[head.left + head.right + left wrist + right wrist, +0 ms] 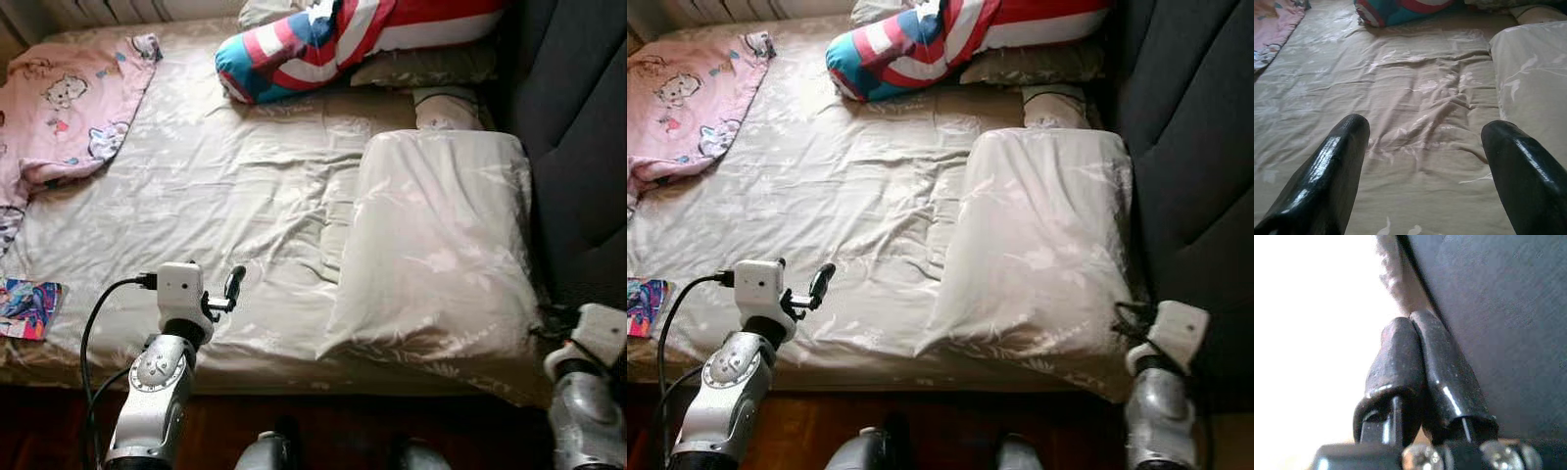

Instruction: Clean up the room

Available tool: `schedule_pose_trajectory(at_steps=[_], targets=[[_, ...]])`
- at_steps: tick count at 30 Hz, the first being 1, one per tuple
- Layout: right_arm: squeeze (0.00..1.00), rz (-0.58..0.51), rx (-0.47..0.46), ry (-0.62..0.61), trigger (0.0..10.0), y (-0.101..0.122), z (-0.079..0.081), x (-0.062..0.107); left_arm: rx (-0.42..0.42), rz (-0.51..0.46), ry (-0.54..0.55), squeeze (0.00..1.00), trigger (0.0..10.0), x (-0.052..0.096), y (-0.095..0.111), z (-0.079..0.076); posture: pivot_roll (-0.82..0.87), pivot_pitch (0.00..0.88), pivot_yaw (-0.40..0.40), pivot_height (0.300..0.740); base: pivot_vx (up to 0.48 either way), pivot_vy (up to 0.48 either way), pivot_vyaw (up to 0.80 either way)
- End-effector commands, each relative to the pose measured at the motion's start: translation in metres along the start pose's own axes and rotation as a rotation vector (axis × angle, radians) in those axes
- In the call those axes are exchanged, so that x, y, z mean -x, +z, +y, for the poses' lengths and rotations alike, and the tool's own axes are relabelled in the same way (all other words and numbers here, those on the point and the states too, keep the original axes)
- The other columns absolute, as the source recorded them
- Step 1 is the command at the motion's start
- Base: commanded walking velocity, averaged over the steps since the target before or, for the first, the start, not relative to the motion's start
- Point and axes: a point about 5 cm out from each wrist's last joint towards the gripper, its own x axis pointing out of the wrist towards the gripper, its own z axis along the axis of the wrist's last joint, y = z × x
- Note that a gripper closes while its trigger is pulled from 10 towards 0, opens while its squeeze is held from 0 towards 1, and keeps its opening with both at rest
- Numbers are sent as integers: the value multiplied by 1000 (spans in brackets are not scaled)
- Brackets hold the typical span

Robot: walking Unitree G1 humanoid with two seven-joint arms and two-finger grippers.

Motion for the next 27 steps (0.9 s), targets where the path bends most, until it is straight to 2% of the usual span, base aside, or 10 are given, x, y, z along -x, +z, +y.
schedule_pose_trajectory(at_steps=[1,3,4,11,15,23,24,25,26,27], targets=[[0,29,-47,-2,10000,-9,0,6,-13,31,7,0,10000,7,-9,4,-88,234,100,740,0,0,0],[0,15,-77,54,10000,-7,9,7,-13,33,6,0,10000,8,-11,4,-88,234,100,740,0,0,0],[0,3,-74,145,10000,-5,24,8,-13,37,5,0,10000,8,-12,4,-88,234,100,740,0,0,0],[0,44,-52,148,10000,-14,28,9,-9,56,6,0,10000,12,-19,4,-79,225,99,740,0,0,0],[0,33,-39,213,10000,-14,43,13,-7,72,2,0,10000,15,-25,1,-88,214,97,740,0,0,0],[0,110,-59,145,10000,-28,39,13,-1,81,-5,0,10000,17,-28,-2,-78,207,98,740,0,0,0],[75,129,-52,115,10000,-31,36,12,-2,81,-5,0,10000,18,-28,-2,-71,212,100,740,0,0,0],[75,142,-47,93,10000,-33,33,12,-3,81,-5,0,10000,18,-29,-1,-71,212,100,740,0,0,0],[1000,152,-53,67,10000,-35,30,12,-4,82,-4,0,10000,19,-28,-1,-65,218,102,740,0,0,0],[1000,166,-65,36,10000,-37,26,12,-6,83,-3,0,10000,20,-29,0,-65,218,102,740,0,0,0]])
